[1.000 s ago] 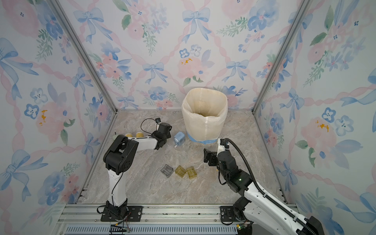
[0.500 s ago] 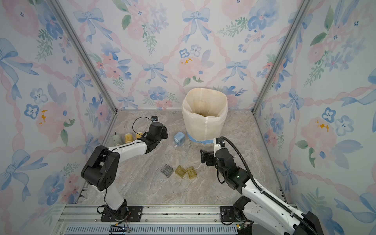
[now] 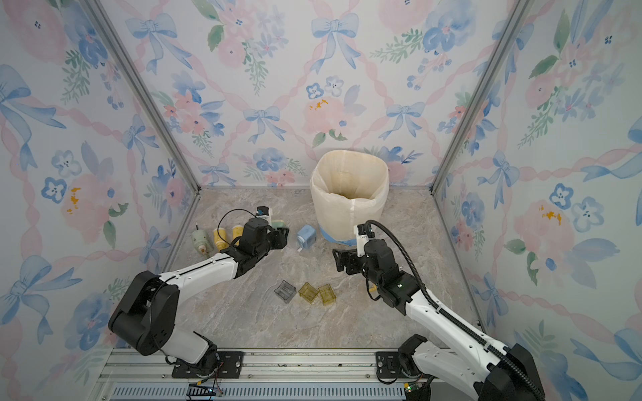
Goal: Take out the pencil sharpener tray and clean the shavings
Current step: Pick up the pencil sharpener from the center of the board, then open the container of the pencil sharpener.
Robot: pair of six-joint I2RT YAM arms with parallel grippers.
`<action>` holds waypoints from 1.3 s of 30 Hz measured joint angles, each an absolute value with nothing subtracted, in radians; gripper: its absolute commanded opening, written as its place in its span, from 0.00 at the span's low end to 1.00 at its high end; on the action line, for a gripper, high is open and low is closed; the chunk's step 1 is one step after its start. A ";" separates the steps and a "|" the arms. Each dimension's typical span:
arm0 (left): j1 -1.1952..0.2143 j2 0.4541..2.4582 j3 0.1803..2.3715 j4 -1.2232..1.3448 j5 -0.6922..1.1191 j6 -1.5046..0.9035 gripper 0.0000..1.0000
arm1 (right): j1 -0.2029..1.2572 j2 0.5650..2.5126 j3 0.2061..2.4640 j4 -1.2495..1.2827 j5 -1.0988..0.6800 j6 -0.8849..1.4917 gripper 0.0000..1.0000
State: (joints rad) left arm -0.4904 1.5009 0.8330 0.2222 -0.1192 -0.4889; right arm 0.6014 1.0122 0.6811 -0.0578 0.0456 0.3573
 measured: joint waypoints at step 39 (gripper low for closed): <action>-0.460 1.194 0.760 0.260 0.820 -0.581 0.00 | 0.479 1.096 0.929 -0.127 -0.786 0.351 0.80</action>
State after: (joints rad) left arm -0.4603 1.1938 0.7601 0.2600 0.8204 -0.5812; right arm 0.4786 1.0958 0.9291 -0.1268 -0.7856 0.3511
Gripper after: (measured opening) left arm 0.560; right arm 0.817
